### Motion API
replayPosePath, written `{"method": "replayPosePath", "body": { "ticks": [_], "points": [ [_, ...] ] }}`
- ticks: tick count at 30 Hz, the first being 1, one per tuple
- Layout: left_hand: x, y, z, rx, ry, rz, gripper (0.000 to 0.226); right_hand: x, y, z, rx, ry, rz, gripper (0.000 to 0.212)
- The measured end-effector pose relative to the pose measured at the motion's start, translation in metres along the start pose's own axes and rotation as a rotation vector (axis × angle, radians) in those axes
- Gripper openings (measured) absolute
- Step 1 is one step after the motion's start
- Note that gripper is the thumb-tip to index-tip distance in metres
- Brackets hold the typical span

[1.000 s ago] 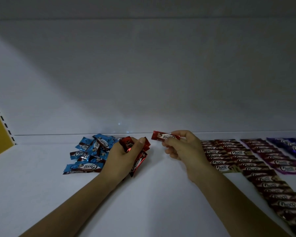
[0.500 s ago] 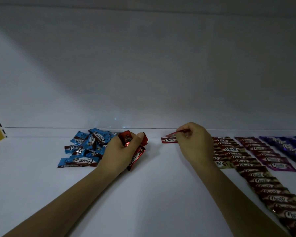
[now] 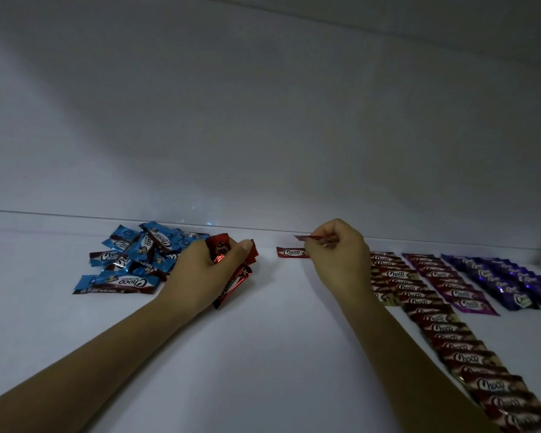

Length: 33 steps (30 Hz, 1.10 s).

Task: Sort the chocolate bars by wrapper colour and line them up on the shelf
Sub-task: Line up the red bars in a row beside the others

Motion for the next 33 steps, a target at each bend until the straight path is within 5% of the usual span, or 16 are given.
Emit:
{"method": "replayPosePath", "body": {
  "ticks": [5,18,21,26,29,33],
  "points": [
    [0.001,0.002,-0.002,-0.047,-0.007,-0.030,0.035,0.001,0.002,0.011,-0.150,0.108,0.004,0.020],
    [0.002,0.004,0.002,-0.137,-0.004,-0.072,0.031,0.000,-0.002,0.004,-0.015,0.025,0.057,0.015],
    [0.001,0.005,0.003,-0.149,0.013,-0.063,0.034,-0.008,0.004,0.003,-0.001,0.109,-0.078,0.013],
    [-0.002,0.003,-0.001,-0.114,0.015,-0.056,0.039,-0.021,0.017,-0.005,0.391,0.095,-0.354,0.014],
    [-0.002,0.007,-0.003,-0.093,0.022,-0.062,0.039,-0.021,0.014,-0.004,0.691,0.021,-0.296,0.015],
    [-0.004,0.005,-0.003,-0.083,0.023,-0.049,0.042,-0.019,0.018,-0.003,0.761,-0.106,-0.203,0.019]
  ]
}}
Point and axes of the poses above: each hand's wrist, its own x-axis away from the middle knuckle, its own y-axis out of the palm, z = x × y, the point moved 6 cm from there along -x, towards the middle knuckle, and after that the axes turned 5 degrees about -z, right-handed, at the moved point
